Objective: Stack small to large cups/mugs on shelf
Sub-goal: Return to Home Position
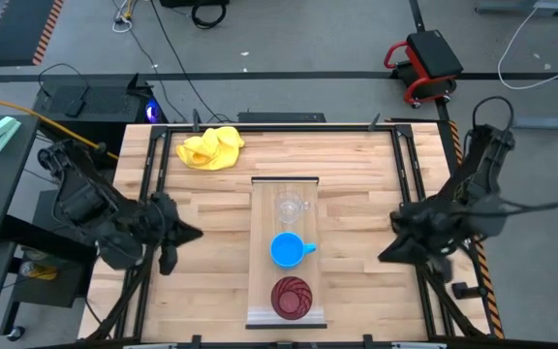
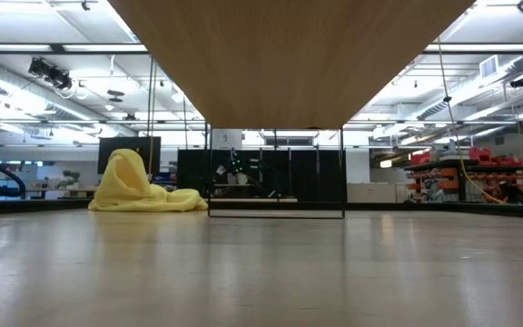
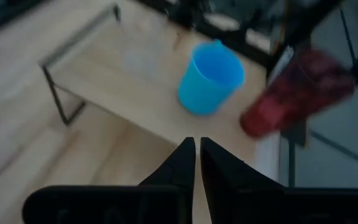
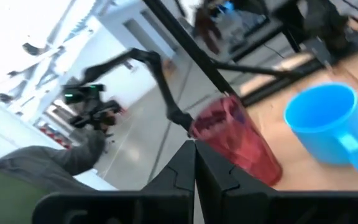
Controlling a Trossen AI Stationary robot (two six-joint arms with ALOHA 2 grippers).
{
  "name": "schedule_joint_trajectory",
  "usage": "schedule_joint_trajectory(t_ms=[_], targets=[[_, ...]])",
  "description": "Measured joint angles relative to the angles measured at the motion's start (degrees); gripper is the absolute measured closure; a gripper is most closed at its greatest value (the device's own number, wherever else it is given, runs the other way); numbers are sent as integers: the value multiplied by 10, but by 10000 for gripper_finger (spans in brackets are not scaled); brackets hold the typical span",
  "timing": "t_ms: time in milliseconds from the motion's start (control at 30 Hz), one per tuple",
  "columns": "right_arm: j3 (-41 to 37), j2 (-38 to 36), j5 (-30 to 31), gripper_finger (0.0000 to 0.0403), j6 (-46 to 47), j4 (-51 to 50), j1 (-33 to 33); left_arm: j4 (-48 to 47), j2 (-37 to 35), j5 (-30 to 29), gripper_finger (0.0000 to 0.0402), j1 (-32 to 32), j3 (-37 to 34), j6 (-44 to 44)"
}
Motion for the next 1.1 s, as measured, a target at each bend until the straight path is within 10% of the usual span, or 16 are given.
schedule_joint_trajectory(t_ms=[467,800,933,1100], targets=[[-39,-117,-1,391,-242,170,74,96,-112,-216,372,-128,-67,32],[-346,-10,-254,391,-293,841,20,383,-143,-269,371,-215,-271,129],[-392,-18,-322,391,-182,858,-84,532,-200,-194,377,-193,-328,263],[-389,-31,-480,391,-116,861,-218,806,-269,87,376,-121,-413,525]])
